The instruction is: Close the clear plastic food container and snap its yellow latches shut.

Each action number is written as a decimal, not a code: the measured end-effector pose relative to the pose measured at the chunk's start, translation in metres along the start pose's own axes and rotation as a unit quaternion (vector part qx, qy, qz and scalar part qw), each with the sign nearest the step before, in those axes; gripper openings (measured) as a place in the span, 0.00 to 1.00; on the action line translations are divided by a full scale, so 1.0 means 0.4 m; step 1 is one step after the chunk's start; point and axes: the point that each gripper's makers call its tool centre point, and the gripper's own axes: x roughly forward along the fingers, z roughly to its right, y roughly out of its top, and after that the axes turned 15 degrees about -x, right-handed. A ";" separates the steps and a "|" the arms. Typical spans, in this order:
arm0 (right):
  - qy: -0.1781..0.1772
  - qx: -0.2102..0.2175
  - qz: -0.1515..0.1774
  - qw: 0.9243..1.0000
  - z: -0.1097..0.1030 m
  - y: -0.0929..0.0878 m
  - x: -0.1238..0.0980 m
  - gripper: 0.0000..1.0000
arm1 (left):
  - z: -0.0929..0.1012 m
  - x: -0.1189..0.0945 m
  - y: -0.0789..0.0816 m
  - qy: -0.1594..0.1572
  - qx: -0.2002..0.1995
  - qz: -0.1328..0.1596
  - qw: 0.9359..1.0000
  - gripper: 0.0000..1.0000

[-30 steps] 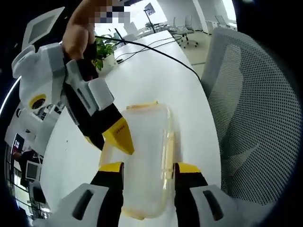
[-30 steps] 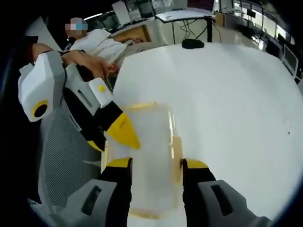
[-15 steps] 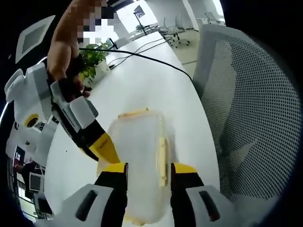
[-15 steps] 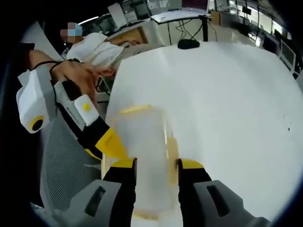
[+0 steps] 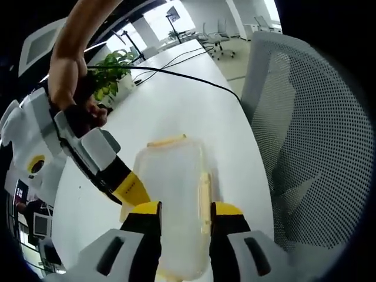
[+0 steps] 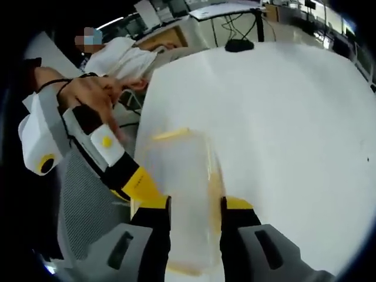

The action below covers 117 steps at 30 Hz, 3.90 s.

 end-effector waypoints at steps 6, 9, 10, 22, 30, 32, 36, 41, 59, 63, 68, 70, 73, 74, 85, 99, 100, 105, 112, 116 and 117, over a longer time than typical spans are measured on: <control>0.003 -0.004 0.013 1.000 -0.001 0.014 0.002 0.30 | 0.004 -0.005 -0.001 -0.001 0.001 0.007 1.000 0.25; -0.006 0.002 0.022 1.000 -0.003 0.019 0.005 0.32 | 0.007 -0.006 0.000 -0.001 0.005 0.012 1.000 0.26; -0.007 0.003 0.026 1.000 -0.002 0.019 0.005 0.32 | 0.007 -0.007 -0.001 -0.002 0.007 0.015 1.000 0.26; -0.041 0.004 0.047 0.998 0.001 0.031 -0.004 0.33 | 0.009 -0.009 0.005 -0.001 0.008 0.020 1.000 0.27; -0.074 -0.022 0.050 0.996 0.002 0.035 -0.023 0.36 | 0.018 -0.035 -0.003 -0.001 -0.017 0.020 1.000 0.30; -0.087 -0.024 0.052 0.995 0.009 0.031 -0.032 0.37 | 0.015 -0.043 -0.008 0.002 -0.025 0.020 0.999 0.31; -0.094 -0.022 0.056 0.994 0.004 0.027 -0.047 0.37 | 0.004 -0.059 -0.023 0.010 -0.037 0.019 0.999 0.32; -0.114 -0.024 0.060 0.991 0.000 0.011 -0.075 0.38 | -0.018 -0.077 -0.044 0.024 -0.063 0.016 0.998 0.34; -0.171 -0.016 0.075 0.982 -0.071 -0.060 -0.108 0.47 | -0.071 -0.125 -0.078 0.047 -0.202 0.043 0.977 0.43; -0.188 -0.009 0.081 0.979 -0.085 -0.074 -0.108 0.48 | -0.075 -0.128 -0.092 0.049 -0.232 0.045 0.970 0.46; -0.212 -0.009 0.082 0.974 -0.103 -0.094 -0.104 0.52 | -0.077 -0.130 -0.109 0.057 -0.257 0.047 0.964 0.47; -0.221 -0.004 0.083 0.972 -0.111 -0.102 -0.102 0.53 | -0.077 -0.129 -0.114 0.058 -0.262 0.047 0.962 0.47; -0.234 0.004 0.090 0.968 -0.122 -0.110 -0.099 0.53 | -0.075 -0.126 -0.126 0.061 -0.267 0.043 0.961 0.47; -0.238 0.006 0.090 0.967 -0.124 -0.113 -0.098 0.53 | -0.073 -0.125 -0.129 0.061 -0.268 0.042 0.961 0.47; -0.298 0.048 0.125 0.945 -0.141 -0.139 -0.096 0.53 | -0.064 -0.107 -0.152 0.068 -0.288 0.037 0.954 0.46; -0.316 0.097 0.146 0.932 -0.137 -0.161 -0.049 0.48 | -0.072 -0.086 -0.164 0.070 -0.305 0.037 0.949 0.43; -0.314 0.100 0.150 0.932 -0.137 -0.159 -0.047 0.48 | -0.072 -0.085 -0.164 0.070 -0.307 0.037 0.948 0.43; -0.315 0.101 0.156 0.931 -0.125 -0.155 -0.049 0.48 | -0.081 -0.083 -0.165 0.070 -0.309 0.040 0.948 0.43; -0.315 0.100 0.155 0.931 -0.089 -0.154 -0.063 0.46 | -0.117 -0.071 -0.165 0.069 -0.310 0.038 0.948 0.41; -0.315 0.100 0.153 0.931 -0.070 -0.155 -0.069 0.46 | -0.139 -0.063 -0.165 0.068 -0.308 0.038 0.948 0.41; -0.315 0.100 0.152 0.931 -0.063 -0.155 -0.071 0.46 | -0.146 -0.060 -0.164 0.067 -0.308 0.037 0.948 0.41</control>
